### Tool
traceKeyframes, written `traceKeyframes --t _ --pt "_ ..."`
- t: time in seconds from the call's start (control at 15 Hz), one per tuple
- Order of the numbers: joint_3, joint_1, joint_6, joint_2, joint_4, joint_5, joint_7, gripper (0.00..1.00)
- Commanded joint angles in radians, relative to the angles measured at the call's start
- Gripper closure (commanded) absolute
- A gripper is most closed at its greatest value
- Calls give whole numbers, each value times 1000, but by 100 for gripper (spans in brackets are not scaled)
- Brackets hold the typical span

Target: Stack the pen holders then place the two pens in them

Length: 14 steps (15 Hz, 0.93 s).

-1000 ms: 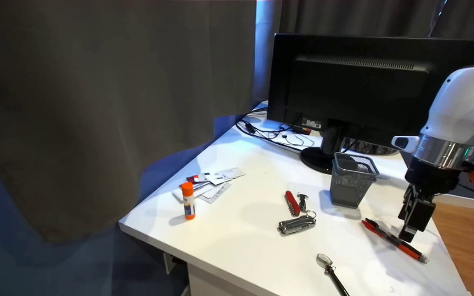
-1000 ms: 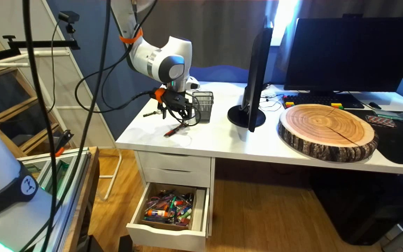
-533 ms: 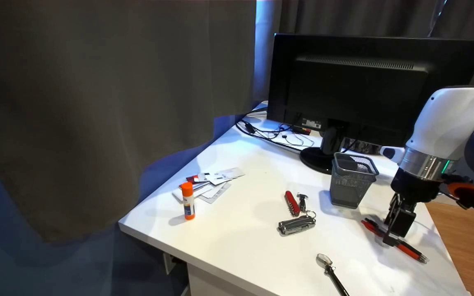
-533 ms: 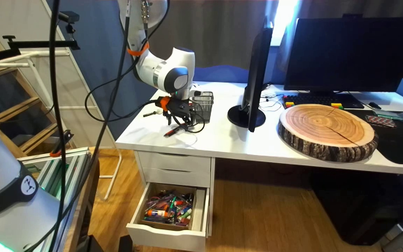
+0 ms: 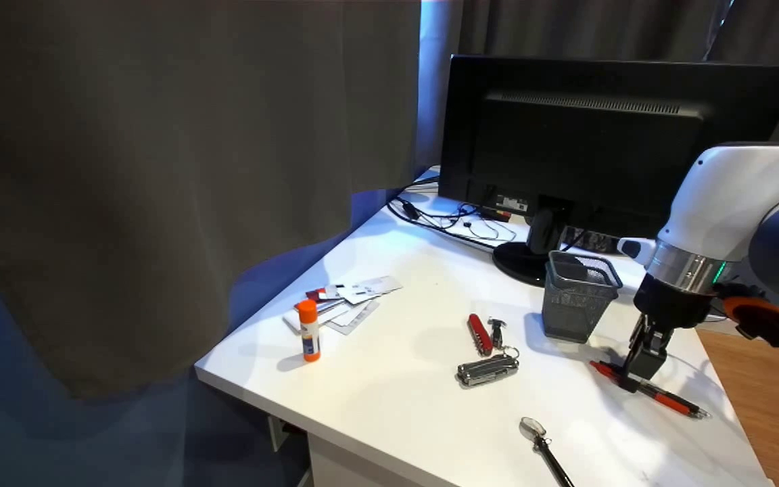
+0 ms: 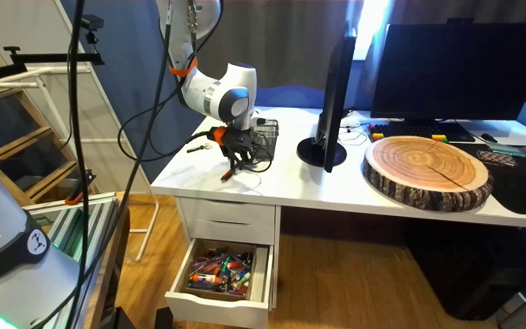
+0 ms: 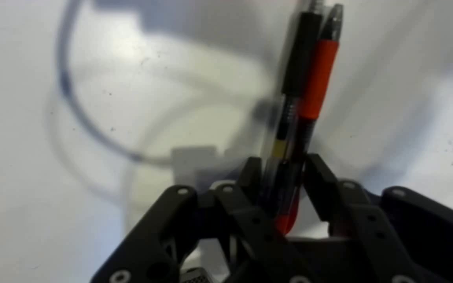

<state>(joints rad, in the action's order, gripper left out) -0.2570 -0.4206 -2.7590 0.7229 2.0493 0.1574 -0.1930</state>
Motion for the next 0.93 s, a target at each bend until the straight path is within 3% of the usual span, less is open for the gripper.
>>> traceKeyframes --t 0.0,0.13,0.53,0.87 --pt "13 -16 -9 21 -20 31 27 95" --pt "4 -6 14 14 -16 32 7 100" --pt "4 8 49 -93 57 36 11 96" --pt "-24 29 163 -217 99 27 -11 96"
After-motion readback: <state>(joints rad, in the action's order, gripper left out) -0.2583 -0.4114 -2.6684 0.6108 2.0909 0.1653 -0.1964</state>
